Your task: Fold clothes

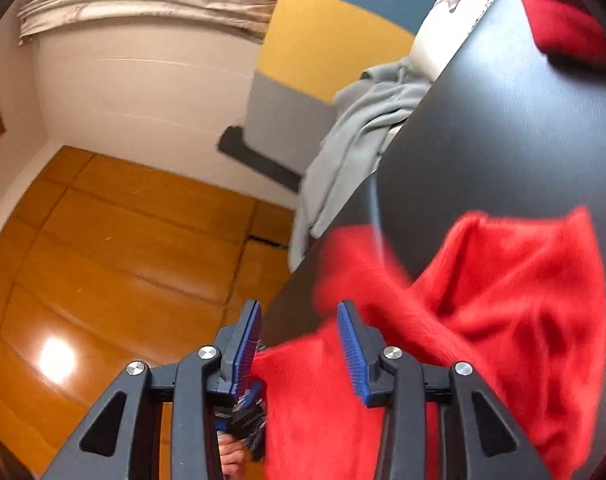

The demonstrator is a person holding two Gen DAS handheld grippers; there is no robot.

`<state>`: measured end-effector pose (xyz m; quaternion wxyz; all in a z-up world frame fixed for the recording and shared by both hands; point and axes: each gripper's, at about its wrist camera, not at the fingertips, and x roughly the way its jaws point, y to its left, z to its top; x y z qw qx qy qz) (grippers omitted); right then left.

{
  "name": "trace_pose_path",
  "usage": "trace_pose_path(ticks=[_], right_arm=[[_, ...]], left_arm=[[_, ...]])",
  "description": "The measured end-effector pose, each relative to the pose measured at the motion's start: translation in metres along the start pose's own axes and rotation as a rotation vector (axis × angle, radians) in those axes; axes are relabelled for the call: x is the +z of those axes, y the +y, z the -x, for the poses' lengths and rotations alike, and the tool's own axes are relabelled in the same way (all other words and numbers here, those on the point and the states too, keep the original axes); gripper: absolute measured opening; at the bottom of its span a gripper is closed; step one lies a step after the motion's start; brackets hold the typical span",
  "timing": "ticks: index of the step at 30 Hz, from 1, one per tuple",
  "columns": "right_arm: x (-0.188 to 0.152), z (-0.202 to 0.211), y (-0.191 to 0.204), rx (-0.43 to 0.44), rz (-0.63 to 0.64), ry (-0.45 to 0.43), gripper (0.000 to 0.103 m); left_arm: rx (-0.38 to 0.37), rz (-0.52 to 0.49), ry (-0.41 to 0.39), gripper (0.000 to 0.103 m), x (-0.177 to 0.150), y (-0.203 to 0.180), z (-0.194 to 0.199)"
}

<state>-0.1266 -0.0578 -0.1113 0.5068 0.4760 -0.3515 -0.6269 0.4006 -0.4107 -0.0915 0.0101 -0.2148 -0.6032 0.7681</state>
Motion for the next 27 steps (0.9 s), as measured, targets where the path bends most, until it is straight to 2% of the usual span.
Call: trace_pose_path(ticks=[2,4,8,10,13,15,17,19,23,24,25,26,27], right_arm=[[0.002,0.000,-0.001,-0.063,0.023,0.018,0.041],[-0.001,0.009,0.009,-0.136,0.099,0.013,0.041],[-0.015,0.050,0.028,-0.333,0.287,-0.014,0.041],[-0.021,0.065,0.031,-0.436,0.372,0.000,0.041],[-0.021,0.051,0.032,-0.550,0.469,0.053,0.041],[-0.016,0.030,0.030,-0.561,0.500,0.089,0.041],[-0.013,0.006,0.027,-0.596,0.530,0.138,0.041],[-0.009,-0.015,0.020,-0.635,0.538,0.177,0.041],[-0.004,-0.038,0.005,-0.654,0.504,0.230,0.038],[-0.004,-0.039,0.004,-0.658,0.510,0.231,0.033],[-0.006,-0.039,0.006,-0.668,0.527,0.226,0.026],[-0.008,-0.040,0.008,-0.678,0.543,0.220,0.018],[-0.010,-0.040,0.009,-0.688,0.560,0.215,0.014]], left_arm=[[0.068,-0.030,-0.013,0.048,0.004,-0.002,-0.001],[0.141,-0.069,-0.038,0.049,-0.002,-0.001,0.005],[0.272,-0.163,-0.036,0.050,-0.032,0.010,0.008],[0.327,-0.199,-0.034,0.050,-0.049,0.014,0.009],[0.416,-0.283,-0.106,0.049,-0.064,0.002,0.018],[0.477,-0.359,-0.167,0.052,-0.064,-0.010,0.023],[0.510,-0.413,-0.174,0.063,-0.058,-0.017,0.024],[0.537,-0.475,-0.136,0.069,-0.051,-0.021,0.017],[0.585,-0.576,-0.053,0.070,-0.040,-0.022,-0.006],[0.605,-0.592,-0.043,0.068,-0.037,-0.020,-0.012],[0.609,-0.594,-0.014,0.056,-0.033,-0.017,-0.018],[0.610,-0.594,0.012,0.025,-0.031,-0.015,-0.025],[0.611,-0.595,0.035,0.012,-0.029,-0.013,-0.031]])
